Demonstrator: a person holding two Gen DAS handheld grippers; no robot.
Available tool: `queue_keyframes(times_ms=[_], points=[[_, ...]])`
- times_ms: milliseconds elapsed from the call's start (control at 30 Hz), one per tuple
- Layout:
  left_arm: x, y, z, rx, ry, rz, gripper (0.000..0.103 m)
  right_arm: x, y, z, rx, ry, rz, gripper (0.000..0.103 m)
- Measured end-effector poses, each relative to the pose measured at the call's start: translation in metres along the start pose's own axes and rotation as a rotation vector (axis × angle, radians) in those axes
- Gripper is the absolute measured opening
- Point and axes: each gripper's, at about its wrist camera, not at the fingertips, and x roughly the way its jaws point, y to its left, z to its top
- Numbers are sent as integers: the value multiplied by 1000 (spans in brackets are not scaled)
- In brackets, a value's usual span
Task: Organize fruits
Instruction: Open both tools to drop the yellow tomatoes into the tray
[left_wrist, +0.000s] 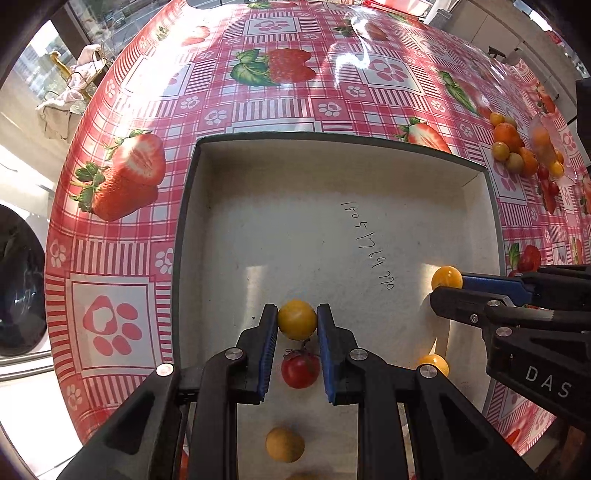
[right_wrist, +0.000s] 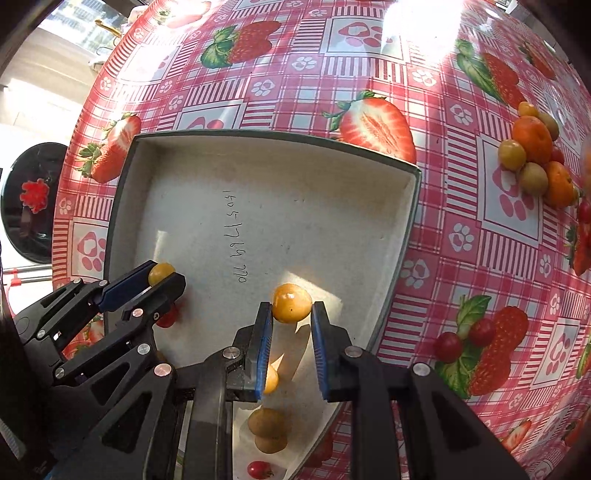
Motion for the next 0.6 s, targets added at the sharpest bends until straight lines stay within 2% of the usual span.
queue_keyframes(times_ms=[133,200,233,267,400,433,467,500,533,600], points=[[3,1,-4,2,11,10,23,6,4,2,-15,11,1,25],[4,2,-8,4,18,17,23,6,3,1,-12,16,13,37],[4,2,-10,4,21,17,23,5,3,1,-10,13,16,49],[5,2,-10,5,22,18,23,5,3,1,-8,6,21,56],[7,1,-12,11,30,25,24,-3,5,3,-6,-18,55,69],[7,0,-12,13,31,28,42,-6,5,3,-4,-23,68,76],[7,0,-11,14,26,28,74,-9,4,4,-2,-29,76,83],[3,-2,-9,16,-2,38,82,-12,4,4,-1,-38,73,83],[-2,-4,-9,23,-31,46,83,-16,5,4,1,-45,74,83],[-7,-9,-5,46,-34,38,83,-25,4,4,9,-62,88,83]])
